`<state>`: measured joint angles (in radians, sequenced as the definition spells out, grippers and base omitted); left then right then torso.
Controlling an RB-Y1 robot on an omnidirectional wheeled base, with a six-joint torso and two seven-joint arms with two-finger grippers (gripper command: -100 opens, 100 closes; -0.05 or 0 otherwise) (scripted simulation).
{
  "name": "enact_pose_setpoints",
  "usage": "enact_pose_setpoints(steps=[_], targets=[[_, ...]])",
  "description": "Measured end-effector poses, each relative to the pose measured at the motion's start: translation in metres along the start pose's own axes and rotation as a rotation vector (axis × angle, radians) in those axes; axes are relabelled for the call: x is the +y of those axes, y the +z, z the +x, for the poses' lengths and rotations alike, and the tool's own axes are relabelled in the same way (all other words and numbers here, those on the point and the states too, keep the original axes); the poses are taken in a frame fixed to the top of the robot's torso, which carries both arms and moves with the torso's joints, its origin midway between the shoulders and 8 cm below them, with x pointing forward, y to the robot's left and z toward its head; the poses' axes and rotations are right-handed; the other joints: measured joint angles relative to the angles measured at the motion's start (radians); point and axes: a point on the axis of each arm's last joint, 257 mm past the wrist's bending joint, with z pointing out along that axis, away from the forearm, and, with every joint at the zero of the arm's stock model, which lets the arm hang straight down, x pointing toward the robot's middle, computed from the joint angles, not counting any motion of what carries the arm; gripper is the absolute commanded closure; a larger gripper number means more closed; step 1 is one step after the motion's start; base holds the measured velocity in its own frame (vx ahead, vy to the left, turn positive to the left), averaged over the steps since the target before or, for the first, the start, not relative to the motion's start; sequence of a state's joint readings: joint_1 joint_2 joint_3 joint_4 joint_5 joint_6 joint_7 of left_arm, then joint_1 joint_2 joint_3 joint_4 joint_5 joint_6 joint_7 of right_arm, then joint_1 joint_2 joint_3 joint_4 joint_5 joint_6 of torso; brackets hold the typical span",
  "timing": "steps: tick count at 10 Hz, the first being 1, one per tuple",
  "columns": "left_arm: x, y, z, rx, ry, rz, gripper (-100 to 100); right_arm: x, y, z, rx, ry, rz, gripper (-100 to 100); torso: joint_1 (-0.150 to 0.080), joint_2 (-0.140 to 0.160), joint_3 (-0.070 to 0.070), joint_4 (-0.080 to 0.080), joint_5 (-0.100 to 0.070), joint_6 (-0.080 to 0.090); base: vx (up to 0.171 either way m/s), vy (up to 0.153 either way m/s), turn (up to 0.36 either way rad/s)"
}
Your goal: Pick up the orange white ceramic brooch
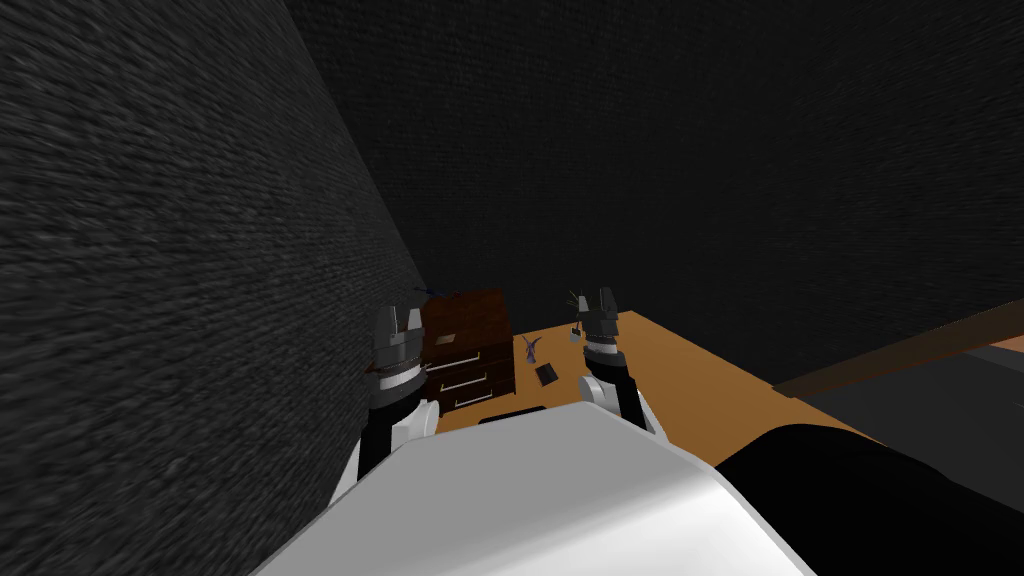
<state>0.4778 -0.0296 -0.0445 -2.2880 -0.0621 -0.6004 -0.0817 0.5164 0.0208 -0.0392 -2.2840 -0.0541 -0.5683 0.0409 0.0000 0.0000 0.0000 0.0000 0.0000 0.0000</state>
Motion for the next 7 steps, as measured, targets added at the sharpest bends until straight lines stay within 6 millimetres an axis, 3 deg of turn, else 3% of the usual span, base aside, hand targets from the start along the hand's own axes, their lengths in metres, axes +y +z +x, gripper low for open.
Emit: enact_pose_setpoints(steps=[3, 7], targets=[[0.014, 0.005, 0.005, 0.068, 0.026, -0.021, -100, 0.000, 0.000, 0.000, 0.000, 0.000, 0.000, 0, 0.000, 0.000, 0.000, 0.000, 0.000, 0.000, -0.003, -0.005, 0.004], [0.047, 0.019, 0.003, 0.130, 0.070, -0.093, -100, 0.000, 0.000, 0.000, 0.000, 0.000, 0.000, 0, 0.000, 0.000, 0.000, 0.000, 0.000, 0.000, -0.004, -0.009, 0.005]])
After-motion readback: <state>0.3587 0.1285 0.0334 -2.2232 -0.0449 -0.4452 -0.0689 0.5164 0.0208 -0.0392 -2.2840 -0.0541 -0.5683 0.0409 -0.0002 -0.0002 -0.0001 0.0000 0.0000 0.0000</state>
